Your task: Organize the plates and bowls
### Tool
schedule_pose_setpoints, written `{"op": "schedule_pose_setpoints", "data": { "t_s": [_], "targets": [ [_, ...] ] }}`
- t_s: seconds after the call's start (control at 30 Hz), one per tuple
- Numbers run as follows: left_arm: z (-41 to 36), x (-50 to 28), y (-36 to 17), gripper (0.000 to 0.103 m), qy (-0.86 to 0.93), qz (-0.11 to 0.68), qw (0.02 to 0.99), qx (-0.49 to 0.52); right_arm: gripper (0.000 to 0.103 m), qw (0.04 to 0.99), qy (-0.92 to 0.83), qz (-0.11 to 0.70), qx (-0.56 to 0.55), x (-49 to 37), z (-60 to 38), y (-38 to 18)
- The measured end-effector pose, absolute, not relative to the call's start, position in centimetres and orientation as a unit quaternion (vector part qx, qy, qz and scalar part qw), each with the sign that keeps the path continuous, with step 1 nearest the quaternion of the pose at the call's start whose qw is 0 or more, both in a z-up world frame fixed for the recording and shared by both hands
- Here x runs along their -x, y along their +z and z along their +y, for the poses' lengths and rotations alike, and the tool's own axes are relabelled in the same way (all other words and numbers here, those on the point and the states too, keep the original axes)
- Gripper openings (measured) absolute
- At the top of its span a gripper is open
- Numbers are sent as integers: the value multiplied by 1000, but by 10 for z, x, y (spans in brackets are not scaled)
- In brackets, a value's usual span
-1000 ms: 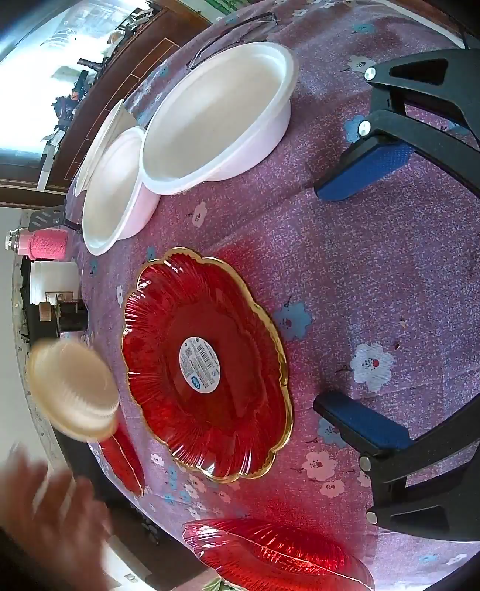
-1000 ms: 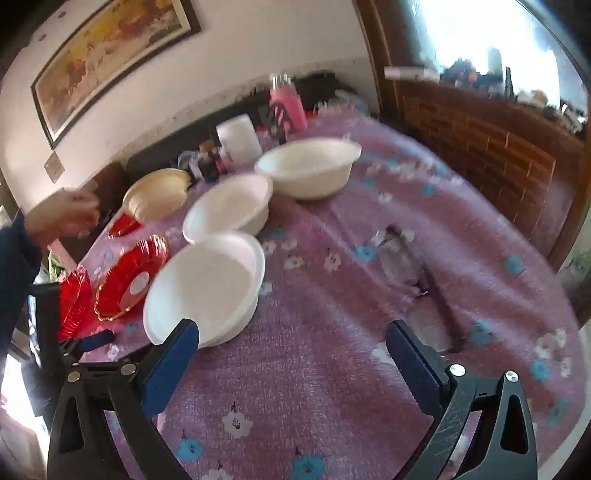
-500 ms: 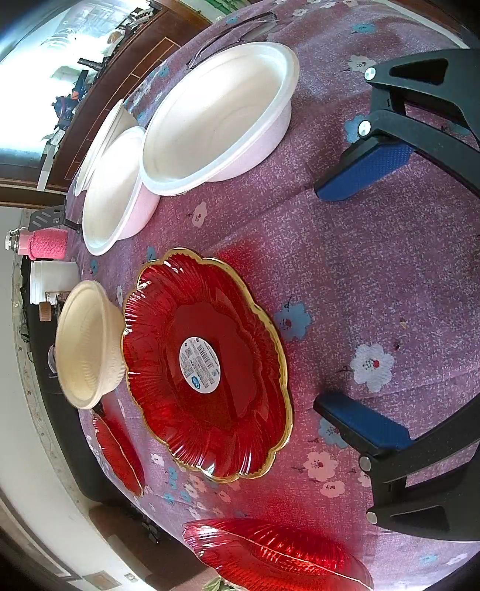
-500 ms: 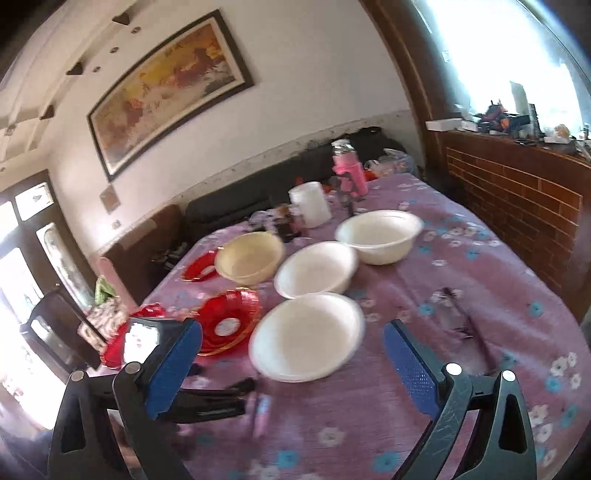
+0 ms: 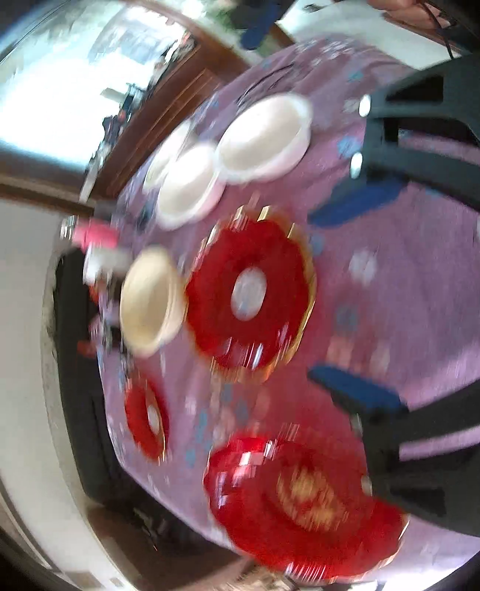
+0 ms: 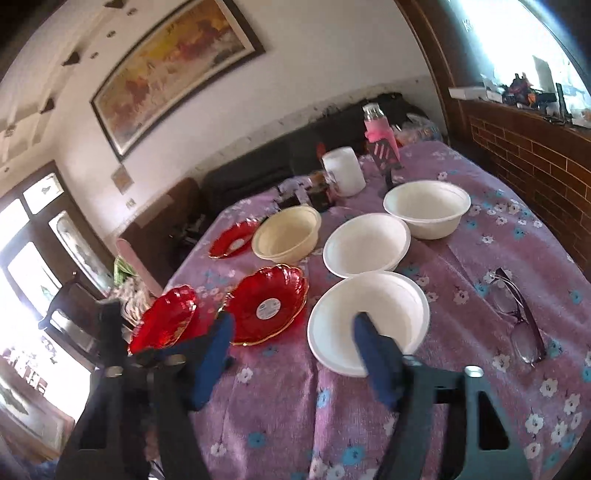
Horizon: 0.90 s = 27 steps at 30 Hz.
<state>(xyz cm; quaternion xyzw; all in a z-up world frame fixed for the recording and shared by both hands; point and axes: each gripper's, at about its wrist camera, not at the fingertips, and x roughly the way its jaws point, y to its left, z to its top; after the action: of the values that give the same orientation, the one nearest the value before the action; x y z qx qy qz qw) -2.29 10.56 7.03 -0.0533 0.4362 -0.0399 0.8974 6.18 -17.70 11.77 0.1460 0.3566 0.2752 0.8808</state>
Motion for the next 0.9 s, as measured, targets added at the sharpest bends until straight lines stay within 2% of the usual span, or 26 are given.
{"op": "schedule_pose_setpoints", "data": {
  "t_s": [0.07, 0.1, 0.13, 0.27, 0.33, 0.37, 0.4, 0.47, 0.9],
  "targets": [
    [126, 6, 77, 65, -36, 441, 894, 75, 67, 870, 280, 377, -151, -81, -161, 116],
    [131, -3, 80, 55, -29, 443, 892, 77, 67, 866, 278, 390, -142, -91, -151, 115],
    [137, -12, 82, 51, -26, 447, 890, 82, 67, 859, 279, 407, -134, -101, -140, 113],
    [146, -41, 83, 49, -21, 465, 880, 93, 66, 837, 278, 455, -124, -142, -111, 96],
    [147, -57, 76, 49, -20, 477, 874, 91, 56, 828, 272, 476, -122, -160, -105, 86],
    [148, -66, 71, 45, -19, 486, 869, 92, 53, 826, 269, 480, -119, -164, -102, 83],
    [149, -70, 67, 35, -20, 491, 865, 96, 48, 824, 268, 487, -113, -169, -100, 80],
    [149, -80, 58, 30, -27, 508, 855, 100, 43, 816, 268, 501, -110, -181, -93, 72],
    [151, -102, 26, 30, -11, 545, 833, 93, 43, 786, 252, 562, -61, -224, -67, 33]
  ]
}}
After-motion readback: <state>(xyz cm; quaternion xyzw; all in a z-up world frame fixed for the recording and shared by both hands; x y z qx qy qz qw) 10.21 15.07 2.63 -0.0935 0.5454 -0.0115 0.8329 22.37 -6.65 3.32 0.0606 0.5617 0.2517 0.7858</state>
